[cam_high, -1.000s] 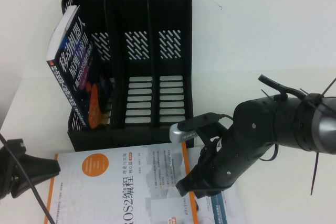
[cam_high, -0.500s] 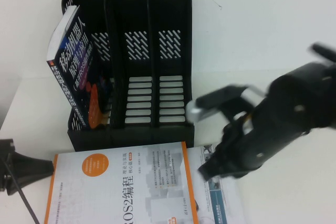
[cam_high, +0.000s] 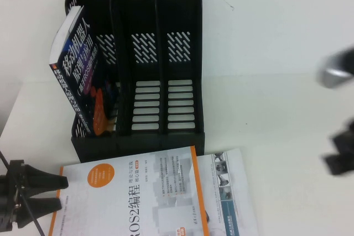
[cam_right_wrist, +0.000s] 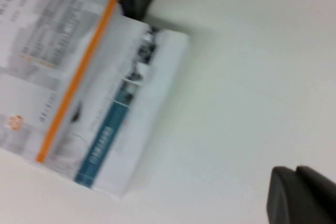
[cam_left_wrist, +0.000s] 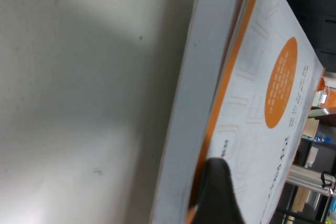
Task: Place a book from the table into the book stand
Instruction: Pick up the book with your left arm
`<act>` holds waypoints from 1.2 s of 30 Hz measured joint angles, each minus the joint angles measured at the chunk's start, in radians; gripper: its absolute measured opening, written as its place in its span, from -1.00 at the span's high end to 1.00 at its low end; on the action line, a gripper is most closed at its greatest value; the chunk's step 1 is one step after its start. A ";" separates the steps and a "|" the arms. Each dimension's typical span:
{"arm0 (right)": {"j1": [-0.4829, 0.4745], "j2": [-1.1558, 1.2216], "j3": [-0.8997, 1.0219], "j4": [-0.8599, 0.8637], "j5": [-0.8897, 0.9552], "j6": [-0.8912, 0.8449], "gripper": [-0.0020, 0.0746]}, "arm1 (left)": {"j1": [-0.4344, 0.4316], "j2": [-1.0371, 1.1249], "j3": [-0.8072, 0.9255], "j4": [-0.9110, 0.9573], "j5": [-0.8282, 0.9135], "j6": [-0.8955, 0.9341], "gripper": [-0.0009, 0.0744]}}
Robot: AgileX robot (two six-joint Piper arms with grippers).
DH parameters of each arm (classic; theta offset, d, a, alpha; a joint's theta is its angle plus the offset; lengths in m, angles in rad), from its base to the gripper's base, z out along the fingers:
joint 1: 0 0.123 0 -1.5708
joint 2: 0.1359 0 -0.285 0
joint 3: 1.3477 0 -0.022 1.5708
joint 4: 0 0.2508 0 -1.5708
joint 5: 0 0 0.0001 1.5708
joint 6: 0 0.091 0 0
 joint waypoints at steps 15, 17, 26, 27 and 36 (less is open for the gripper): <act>0.000 -0.482 0.370 -0.095 0.115 0.242 0.94 | 0.082 -0.056 -0.011 0.063 0.000 -0.092 -0.17; 0.000 -0.520 0.389 -0.098 0.134 0.248 0.94 | 0.111 -0.069 -0.011 0.067 -0.001 -0.110 -0.12; 0.000 -0.617 0.400 -0.102 0.153 0.269 0.94 | 0.095 -0.064 0.003 0.107 -0.053 -0.096 -0.01; 0.000 -0.619 0.400 -0.102 0.153 0.269 0.94 | 0.093 -0.049 0.009 0.098 -0.051 -0.078 -0.01; 0.000 -0.619 0.400 -0.106 0.155 0.269 0.94 | 0.087 0.106 0.010 0.008 -0.003 0.042 -0.07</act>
